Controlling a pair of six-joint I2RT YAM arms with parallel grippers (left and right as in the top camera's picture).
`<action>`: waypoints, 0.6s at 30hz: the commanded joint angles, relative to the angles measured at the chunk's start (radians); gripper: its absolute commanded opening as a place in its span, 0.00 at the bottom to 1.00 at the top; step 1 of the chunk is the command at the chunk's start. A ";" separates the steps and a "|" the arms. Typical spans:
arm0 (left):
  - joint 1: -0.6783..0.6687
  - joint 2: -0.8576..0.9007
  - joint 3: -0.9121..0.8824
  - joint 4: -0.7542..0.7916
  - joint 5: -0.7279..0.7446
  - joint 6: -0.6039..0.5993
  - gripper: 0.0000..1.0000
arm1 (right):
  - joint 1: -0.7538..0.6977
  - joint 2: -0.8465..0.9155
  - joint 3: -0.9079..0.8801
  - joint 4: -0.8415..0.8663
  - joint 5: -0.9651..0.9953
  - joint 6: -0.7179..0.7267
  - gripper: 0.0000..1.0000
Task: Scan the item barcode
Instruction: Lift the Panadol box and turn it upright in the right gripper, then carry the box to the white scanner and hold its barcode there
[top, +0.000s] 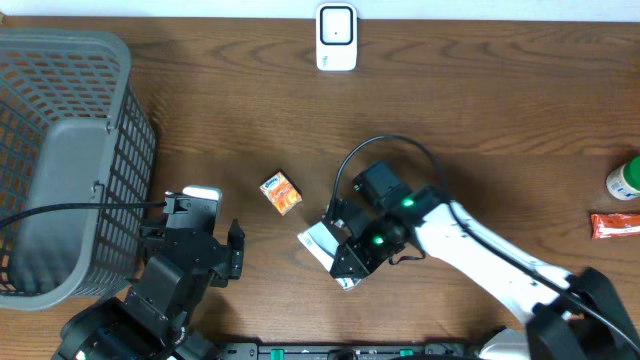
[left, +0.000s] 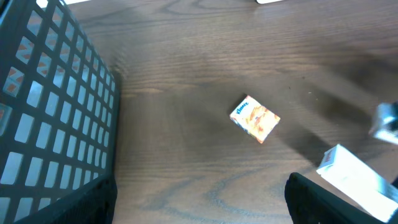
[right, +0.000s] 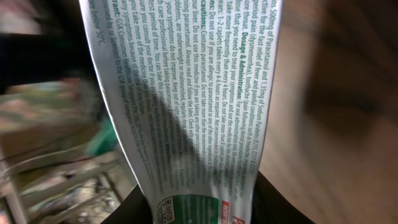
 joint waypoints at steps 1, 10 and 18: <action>-0.003 -0.001 -0.003 -0.003 -0.013 -0.005 0.85 | -0.055 -0.066 0.018 -0.006 -0.238 -0.081 0.24; -0.003 -0.001 -0.003 -0.003 -0.013 -0.005 0.85 | -0.119 -0.085 0.018 -0.005 -0.468 -0.146 0.24; -0.003 -0.001 -0.003 -0.003 -0.014 -0.005 0.85 | -0.126 -0.085 0.018 0.273 -0.077 -0.068 0.26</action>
